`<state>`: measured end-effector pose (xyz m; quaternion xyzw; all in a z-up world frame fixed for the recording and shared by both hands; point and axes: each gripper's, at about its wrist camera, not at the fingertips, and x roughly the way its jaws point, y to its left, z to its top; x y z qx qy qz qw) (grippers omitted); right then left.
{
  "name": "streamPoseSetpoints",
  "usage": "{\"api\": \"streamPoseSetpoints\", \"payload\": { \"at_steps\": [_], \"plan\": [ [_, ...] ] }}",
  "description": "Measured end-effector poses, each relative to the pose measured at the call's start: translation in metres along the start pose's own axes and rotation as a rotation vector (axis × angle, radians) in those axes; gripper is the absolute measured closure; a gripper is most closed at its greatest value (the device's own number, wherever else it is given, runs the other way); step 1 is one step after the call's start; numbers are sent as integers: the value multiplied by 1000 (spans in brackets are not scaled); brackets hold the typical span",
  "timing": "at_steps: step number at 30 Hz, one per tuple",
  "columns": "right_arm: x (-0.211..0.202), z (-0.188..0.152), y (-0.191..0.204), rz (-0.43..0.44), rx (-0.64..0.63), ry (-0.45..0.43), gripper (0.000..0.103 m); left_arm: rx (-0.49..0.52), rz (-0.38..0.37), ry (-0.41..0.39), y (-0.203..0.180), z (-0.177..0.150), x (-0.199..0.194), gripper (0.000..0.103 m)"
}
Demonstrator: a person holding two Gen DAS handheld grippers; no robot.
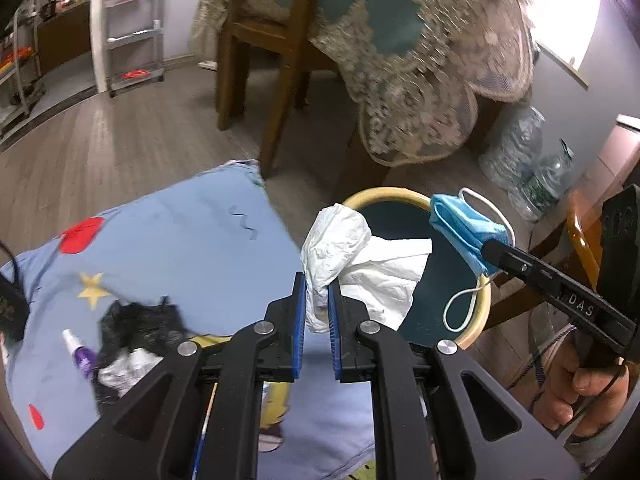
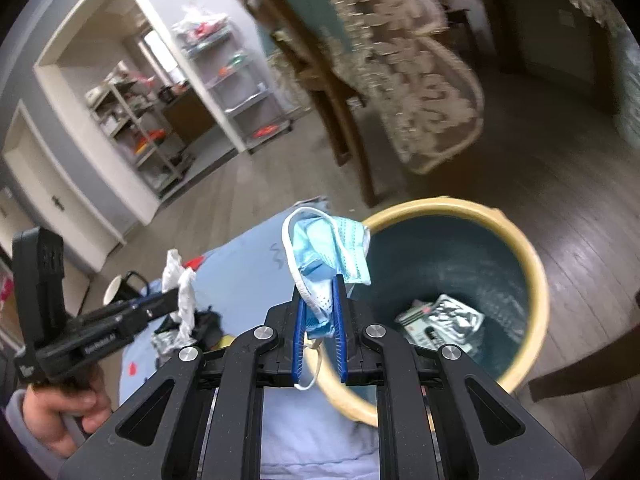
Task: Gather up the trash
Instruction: 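Carry the tissue and mask over the bin and open both tools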
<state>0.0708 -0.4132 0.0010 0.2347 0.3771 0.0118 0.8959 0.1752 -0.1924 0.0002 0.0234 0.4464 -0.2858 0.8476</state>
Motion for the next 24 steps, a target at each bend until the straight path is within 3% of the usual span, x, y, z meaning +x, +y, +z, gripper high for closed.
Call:
{"api": "streamPoseSetpoints", "payload": {
  "at_steps": [16,24],
  "plan": [
    [-19,6,-48,-90,136,-69,89,88,-55,87,-68,6,81,92],
    [-18,3,-51,-96,147,-53,89,87,-64,118,-70,2,99,68]
  ]
}}
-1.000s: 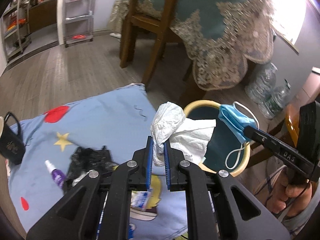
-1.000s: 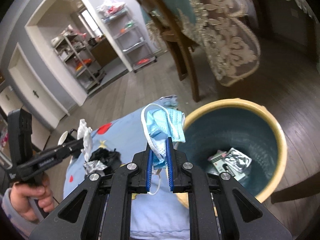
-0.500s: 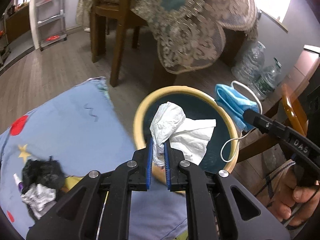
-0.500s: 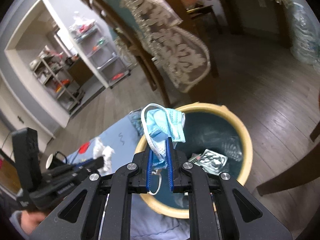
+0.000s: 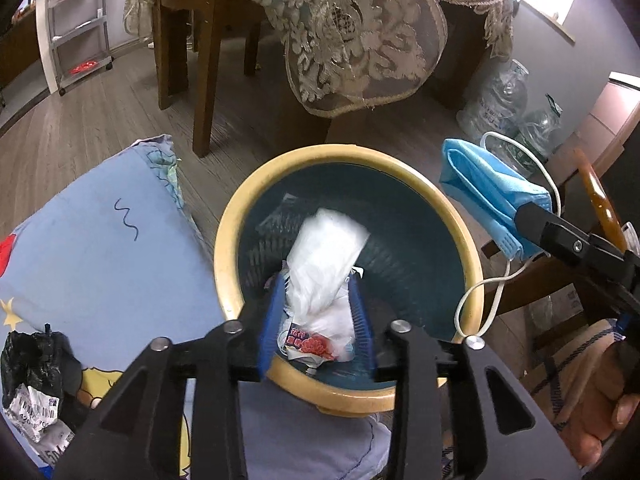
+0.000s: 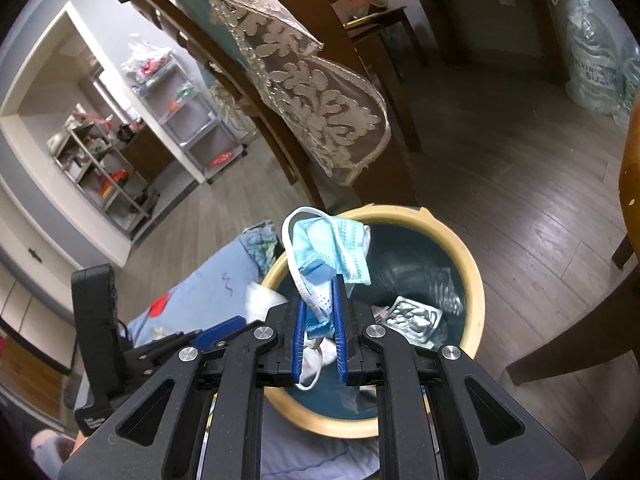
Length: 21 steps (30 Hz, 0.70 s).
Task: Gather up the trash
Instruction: 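Carry the tissue and mask over the bin and open both tools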
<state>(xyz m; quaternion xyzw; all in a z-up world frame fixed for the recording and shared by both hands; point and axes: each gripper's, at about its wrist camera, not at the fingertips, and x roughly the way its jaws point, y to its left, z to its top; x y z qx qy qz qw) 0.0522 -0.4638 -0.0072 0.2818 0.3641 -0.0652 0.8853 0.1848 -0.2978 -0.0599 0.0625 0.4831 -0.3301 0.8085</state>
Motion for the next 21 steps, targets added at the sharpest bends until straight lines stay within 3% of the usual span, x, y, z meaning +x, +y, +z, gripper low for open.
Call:
{"api": "streamPoseSetpoints", "payload": {
  "at_steps": [13,15,21],
  "plan": [
    [29,-4,-5,-18,12,88,88,-36,1,-58,20,1,-33,41],
    [33,-6,-6,-26,15,101,84,-43,4,-67,26,0,-39,37],
    [35,-9,3,-32,-20,103,49,-88,32,-100,51,-4,-63,26]
  ]
}}
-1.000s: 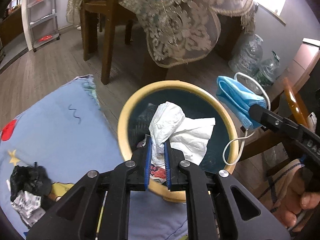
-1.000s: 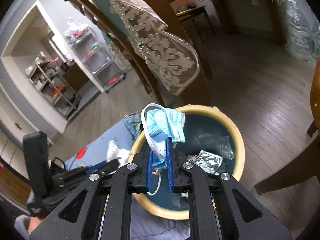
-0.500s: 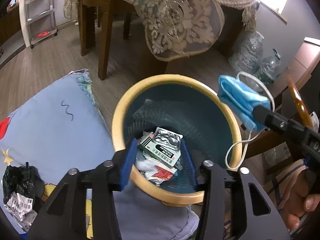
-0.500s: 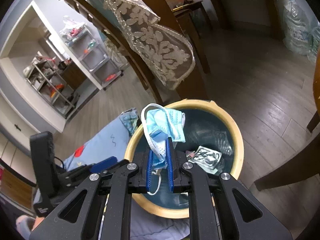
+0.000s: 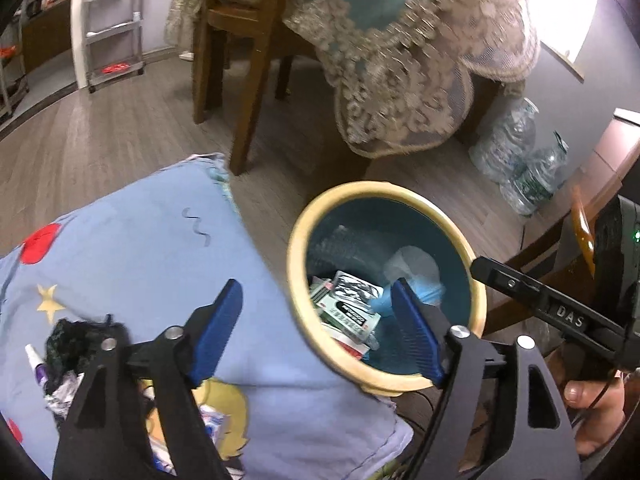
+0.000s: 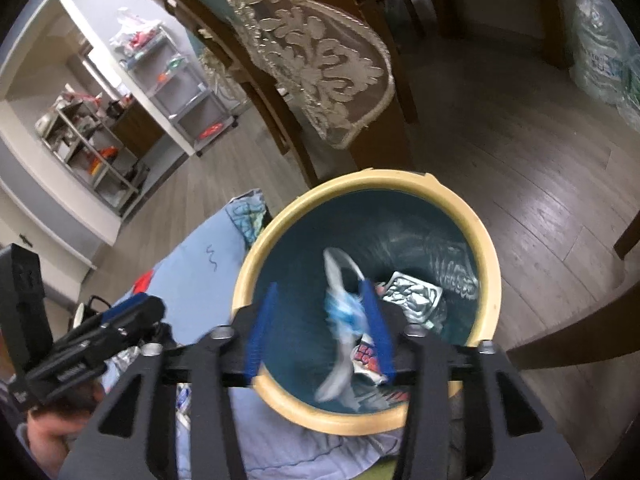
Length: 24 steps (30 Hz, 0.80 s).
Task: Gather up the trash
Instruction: 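Carry the tissue and mask over the bin and open both tools, then grasp the black plastic bag with the left tool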
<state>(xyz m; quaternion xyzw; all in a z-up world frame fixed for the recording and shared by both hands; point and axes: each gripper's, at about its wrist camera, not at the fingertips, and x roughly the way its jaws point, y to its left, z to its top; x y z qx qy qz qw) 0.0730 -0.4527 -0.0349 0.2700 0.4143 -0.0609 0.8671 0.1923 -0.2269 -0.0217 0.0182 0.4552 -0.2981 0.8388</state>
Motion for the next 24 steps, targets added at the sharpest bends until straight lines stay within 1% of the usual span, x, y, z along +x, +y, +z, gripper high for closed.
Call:
{"api": "streamPoseSetpoints", "payload": {
  "at_steps": [7,12,16,20,24],
  "plan": [
    [4,-1,8,8,-7,-1,37,-43,52,-25,36,-7,-24,24],
    [10,-3,22,27,-30,3,35,-70,117,-43,67,-16,-43,24],
    [15,-8,37,42,-59,17,35,-112,145,-48,93,-22,-55,24],
    [20,-13,52,59,-93,31,35,-198,182,-34,132,-33,-65,24],
    [25,-17,64,74,-116,47,35,-305,181,-15,168,-46,-71,25]
  ]
}}
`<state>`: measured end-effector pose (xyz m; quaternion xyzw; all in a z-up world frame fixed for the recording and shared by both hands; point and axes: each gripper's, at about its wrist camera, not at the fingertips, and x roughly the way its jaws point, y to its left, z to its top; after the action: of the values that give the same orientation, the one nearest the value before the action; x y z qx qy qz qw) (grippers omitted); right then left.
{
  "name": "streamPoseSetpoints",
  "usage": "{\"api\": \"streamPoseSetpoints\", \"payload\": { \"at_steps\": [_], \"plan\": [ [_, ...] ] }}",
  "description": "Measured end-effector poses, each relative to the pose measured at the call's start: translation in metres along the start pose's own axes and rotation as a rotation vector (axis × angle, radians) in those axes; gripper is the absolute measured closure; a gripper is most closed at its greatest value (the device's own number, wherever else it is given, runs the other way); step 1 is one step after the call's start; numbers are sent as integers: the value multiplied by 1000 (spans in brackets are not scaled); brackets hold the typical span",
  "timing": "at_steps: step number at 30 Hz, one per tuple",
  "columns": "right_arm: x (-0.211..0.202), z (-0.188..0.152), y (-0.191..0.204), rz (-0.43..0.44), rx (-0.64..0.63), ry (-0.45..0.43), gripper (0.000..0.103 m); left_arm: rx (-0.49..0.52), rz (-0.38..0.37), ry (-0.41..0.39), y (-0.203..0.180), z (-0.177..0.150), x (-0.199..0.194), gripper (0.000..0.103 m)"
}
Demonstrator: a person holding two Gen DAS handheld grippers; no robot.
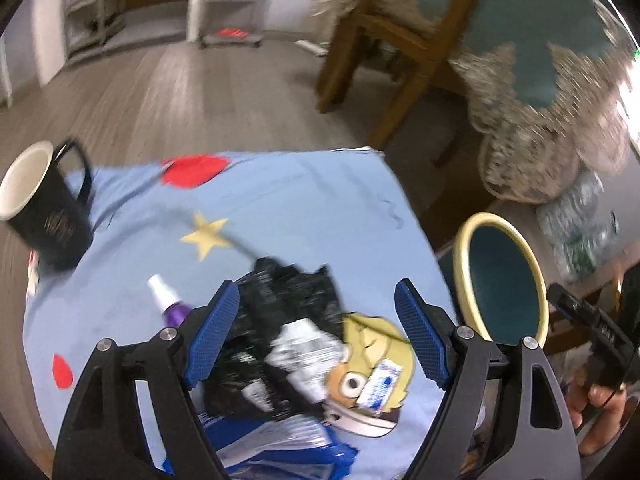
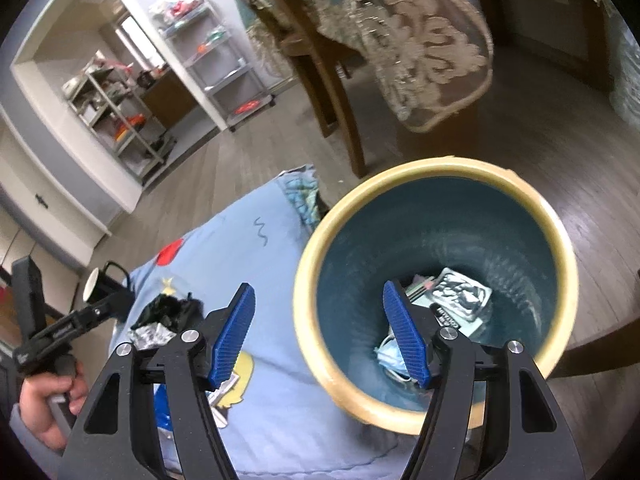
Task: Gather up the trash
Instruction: 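Grasp the black plastic bag with the left tool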
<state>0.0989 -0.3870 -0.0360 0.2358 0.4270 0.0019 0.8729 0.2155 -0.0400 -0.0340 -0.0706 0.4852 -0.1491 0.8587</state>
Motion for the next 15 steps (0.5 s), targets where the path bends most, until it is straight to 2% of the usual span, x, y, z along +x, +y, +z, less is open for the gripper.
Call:
{"api": "streamPoseSetpoints", "payload": {
  "at_steps": [5,8,10,11,12,13,15],
  "plan": [
    [7,-3,15,21,-27,19,35,-38,-9,35,18,-6,8,26],
    [11,-5,23,28,-50,33,35,-4,17,67,16,-11,19,33],
    [13,-7,28,28,-61,39,35,32,40,100,13,-13,28,48],
    [14,-7,29,27,-63,39,35,55,55,118,10,-15,33,52],
    [14,-8,29,26,-65,41,35,70,64,128,9,-17,37,63],
    [15,-8,30,27,-66,43,35,87,69,139,7,-18,40,80],
    [16,-9,29,27,-66,48,35,101,76,137,5,-18,40,87]
  ]
}}
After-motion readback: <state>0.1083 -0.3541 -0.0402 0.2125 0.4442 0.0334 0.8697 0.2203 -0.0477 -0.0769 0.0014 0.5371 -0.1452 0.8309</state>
